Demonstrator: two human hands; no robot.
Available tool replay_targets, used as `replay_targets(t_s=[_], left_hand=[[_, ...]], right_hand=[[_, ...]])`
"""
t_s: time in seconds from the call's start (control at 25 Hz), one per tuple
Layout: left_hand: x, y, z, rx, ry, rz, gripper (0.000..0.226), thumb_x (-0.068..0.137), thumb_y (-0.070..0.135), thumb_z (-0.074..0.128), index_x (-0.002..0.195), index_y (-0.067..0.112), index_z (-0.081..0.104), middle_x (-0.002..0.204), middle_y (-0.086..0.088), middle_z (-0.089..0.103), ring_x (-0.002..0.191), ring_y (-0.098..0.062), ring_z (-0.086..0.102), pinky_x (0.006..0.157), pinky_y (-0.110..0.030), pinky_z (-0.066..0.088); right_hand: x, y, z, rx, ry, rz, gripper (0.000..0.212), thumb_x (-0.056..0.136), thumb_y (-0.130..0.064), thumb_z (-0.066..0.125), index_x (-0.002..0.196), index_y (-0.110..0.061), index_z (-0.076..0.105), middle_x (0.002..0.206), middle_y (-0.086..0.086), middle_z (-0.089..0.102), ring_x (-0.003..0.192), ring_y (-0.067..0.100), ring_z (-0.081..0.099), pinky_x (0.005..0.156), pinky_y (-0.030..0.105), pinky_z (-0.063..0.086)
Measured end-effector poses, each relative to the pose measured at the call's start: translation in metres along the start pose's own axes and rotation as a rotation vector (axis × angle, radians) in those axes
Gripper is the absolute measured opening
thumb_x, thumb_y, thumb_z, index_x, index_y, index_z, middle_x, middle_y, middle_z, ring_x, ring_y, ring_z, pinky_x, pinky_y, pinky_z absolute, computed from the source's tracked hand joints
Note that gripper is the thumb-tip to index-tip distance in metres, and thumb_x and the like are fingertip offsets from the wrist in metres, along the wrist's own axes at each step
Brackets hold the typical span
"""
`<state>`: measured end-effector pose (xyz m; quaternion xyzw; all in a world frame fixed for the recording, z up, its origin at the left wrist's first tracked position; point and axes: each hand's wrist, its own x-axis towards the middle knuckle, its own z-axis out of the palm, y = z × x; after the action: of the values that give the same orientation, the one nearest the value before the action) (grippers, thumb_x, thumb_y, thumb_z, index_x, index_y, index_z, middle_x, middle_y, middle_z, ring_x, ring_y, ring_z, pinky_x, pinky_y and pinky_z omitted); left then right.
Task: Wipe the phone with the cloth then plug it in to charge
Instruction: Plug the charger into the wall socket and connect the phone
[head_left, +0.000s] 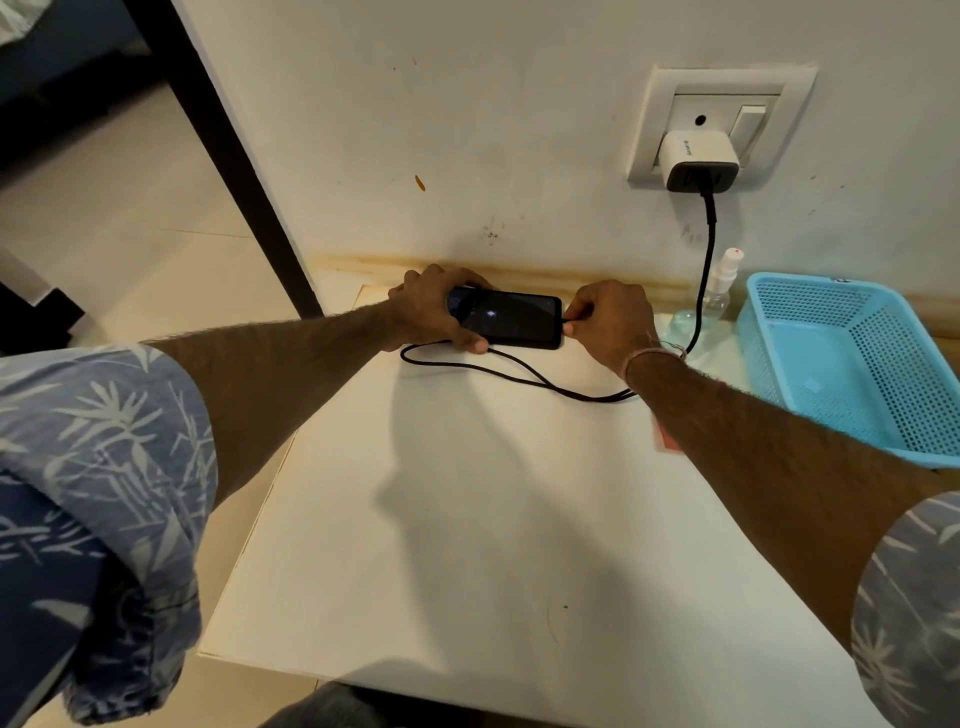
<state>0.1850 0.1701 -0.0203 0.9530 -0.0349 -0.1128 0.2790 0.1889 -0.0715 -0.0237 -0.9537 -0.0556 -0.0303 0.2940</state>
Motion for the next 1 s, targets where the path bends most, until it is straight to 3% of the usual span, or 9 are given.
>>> replay_targets(t_s=[0.28,0.68,1.0], left_hand=[[0.0029,-0.0025,0.0015,-0.031,0.008,-0.015,0.086,0.051,0.056,0.089,0.129,0.048,0.053,0.124,0.003,0.04,0.126,-0.029,0.032,0.11,-0.051,0.034],[0.0031,-0.0014,0.002,-0.028,0.023,-0.025,0.083,0.059,0.048,0.094,0.131,0.044,0.053,0.136,-0.004,0.043,0.13,-0.031,0.032,0.112,-0.054,0.034],[0.001,0.0021,0.0016,-0.049,0.014,-0.029,0.093,0.044,0.058,0.085,0.131,0.043,0.054,0.138,-0.004,0.043,0.131,-0.031,0.032,0.112,-0.056,0.031]], right_hand=[[-0.0001,-0.0003,-0.0012,0.009,-0.02,0.009,0.011,0.078,-0.013,0.077,0.089,-0.011,0.074,0.093,0.008,0.072,0.09,0.024,0.065,0.09,0.036,0.052],[0.0014,-0.0005,-0.0022,0.007,-0.031,0.009,0.01,0.077,-0.012,0.077,0.086,-0.012,0.073,0.091,0.007,0.071,0.088,0.023,0.064,0.085,0.03,0.05],[0.0019,0.0004,-0.001,0.01,-0.026,0.007,0.008,0.076,-0.013,0.078,0.08,-0.014,0.072,0.086,0.006,0.071,0.084,0.022,0.064,0.081,0.028,0.049]])
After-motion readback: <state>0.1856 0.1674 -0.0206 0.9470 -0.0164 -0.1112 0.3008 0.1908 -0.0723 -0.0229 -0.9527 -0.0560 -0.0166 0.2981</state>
